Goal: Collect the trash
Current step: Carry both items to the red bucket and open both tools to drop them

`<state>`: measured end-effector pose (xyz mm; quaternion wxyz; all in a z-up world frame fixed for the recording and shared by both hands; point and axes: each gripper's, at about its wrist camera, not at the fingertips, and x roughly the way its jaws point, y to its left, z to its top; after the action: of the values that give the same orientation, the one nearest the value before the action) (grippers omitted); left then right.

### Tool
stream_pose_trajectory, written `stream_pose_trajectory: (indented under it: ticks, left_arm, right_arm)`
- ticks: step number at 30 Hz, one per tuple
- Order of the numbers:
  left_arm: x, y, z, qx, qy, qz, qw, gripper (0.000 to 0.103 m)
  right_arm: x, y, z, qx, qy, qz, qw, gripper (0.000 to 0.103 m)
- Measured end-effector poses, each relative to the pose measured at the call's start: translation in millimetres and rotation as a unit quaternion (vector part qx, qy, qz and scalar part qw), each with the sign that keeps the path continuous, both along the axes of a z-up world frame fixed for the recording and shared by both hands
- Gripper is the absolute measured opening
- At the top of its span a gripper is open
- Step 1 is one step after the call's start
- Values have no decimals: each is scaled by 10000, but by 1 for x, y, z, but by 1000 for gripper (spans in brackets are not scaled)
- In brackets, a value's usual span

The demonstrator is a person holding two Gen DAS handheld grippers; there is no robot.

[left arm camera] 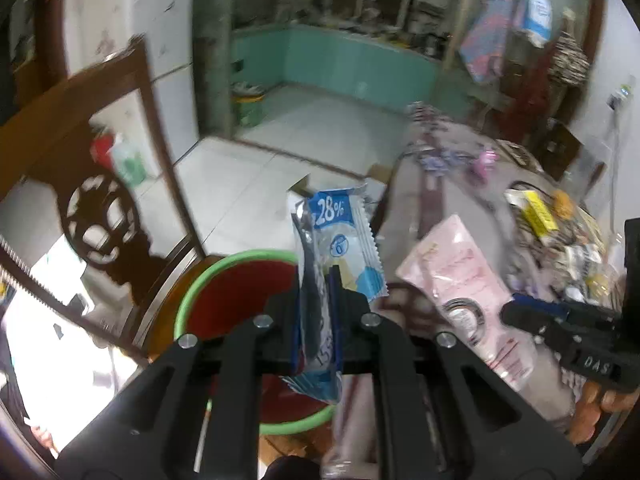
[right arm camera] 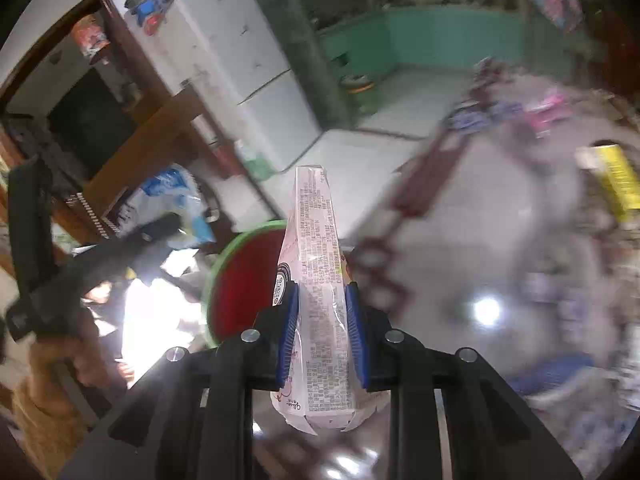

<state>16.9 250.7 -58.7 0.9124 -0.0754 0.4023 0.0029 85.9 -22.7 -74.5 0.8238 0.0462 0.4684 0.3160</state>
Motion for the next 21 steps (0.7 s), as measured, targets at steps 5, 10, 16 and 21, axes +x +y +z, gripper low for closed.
stream_pose_trajectory:
  ticks: [5,10,16,21]
  left_arm:
    - [4,20,-11,-115,167,210,9996,11]
    - [8,21,-10,-163,137,162,9996,11]
    - [6,30,-7,-199,-19,429,9989,53]
    - [5,19,1,-56,-158,318,9994,53]
  right_arm:
    - [10,54,-27,123,421,290,9986,24]
    - [17,85,-32,96,515,358,9980,23]
    - [28,80,-37,83,385,-134,9991,54]
    - [24,47,-29,188,261,-448,9985,54]
